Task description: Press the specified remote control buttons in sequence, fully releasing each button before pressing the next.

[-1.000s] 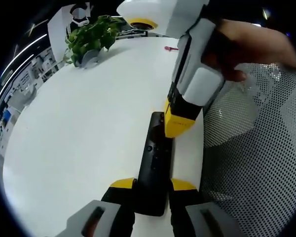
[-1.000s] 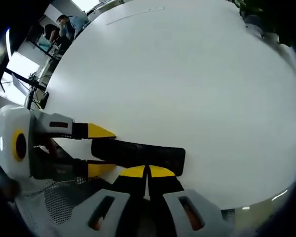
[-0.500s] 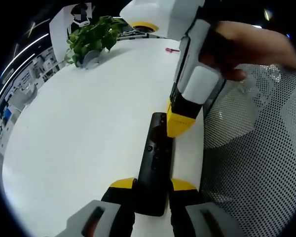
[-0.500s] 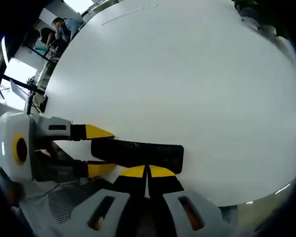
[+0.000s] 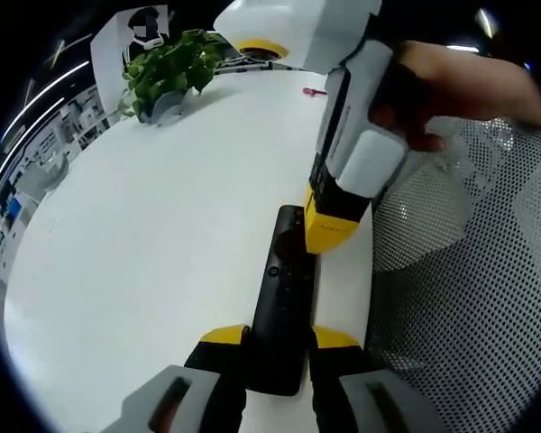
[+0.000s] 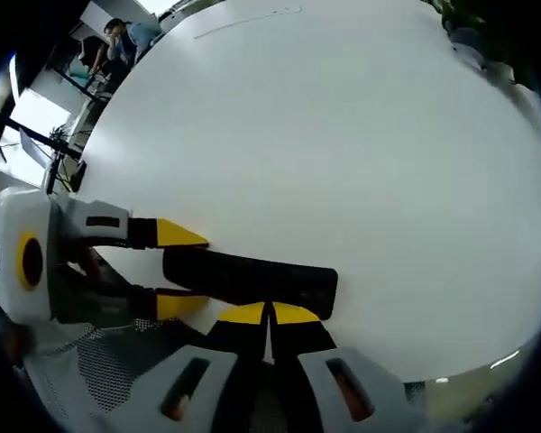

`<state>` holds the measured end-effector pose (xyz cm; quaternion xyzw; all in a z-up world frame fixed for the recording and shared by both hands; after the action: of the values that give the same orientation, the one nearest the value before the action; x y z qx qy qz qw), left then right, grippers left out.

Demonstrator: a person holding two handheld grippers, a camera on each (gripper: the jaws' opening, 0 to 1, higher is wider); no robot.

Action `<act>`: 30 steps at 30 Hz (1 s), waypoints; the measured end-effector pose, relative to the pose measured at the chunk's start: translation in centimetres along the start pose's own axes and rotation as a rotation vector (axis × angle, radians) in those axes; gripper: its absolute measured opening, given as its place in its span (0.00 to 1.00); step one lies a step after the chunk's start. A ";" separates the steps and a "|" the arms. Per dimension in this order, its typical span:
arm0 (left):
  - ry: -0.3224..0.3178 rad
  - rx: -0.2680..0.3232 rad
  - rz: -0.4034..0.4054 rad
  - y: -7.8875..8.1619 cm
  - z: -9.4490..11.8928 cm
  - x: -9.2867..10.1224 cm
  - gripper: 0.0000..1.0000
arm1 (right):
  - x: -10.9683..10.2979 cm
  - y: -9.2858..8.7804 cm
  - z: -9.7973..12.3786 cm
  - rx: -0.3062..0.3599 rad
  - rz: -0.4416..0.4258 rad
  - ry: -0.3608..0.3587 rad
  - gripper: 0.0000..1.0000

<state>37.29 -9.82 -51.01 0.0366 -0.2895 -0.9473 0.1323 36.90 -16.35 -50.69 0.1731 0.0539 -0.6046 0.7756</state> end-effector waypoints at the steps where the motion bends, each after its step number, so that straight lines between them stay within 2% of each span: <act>1: 0.001 0.001 0.001 0.0 0.0 0.0 0.26 | 0.0 0.0 -0.1 -0.001 0.016 -0.005 0.00; 24: -0.002 0.004 -0.025 0.2 0.0 0.1 0.26 | 0.1 0.0 0.0 -0.005 -0.042 0.024 0.00; 30: -0.011 0.005 -0.043 0.3 0.0 0.3 0.25 | 0.3 0.2 0.1 0.004 -0.025 -0.003 0.00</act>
<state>37.04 -10.13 -50.89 0.0381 -0.2919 -0.9493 0.1102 37.19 -16.61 -50.59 0.1729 0.0535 -0.6147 0.7677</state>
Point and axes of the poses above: the point that each gripper's makers call its tool centre point, and the gripper's own axes: z roughly backward along the fingers, x roughly to its right, y roughly out of its top, the point moved 1 cm from there along z, roughly backward along the fingers
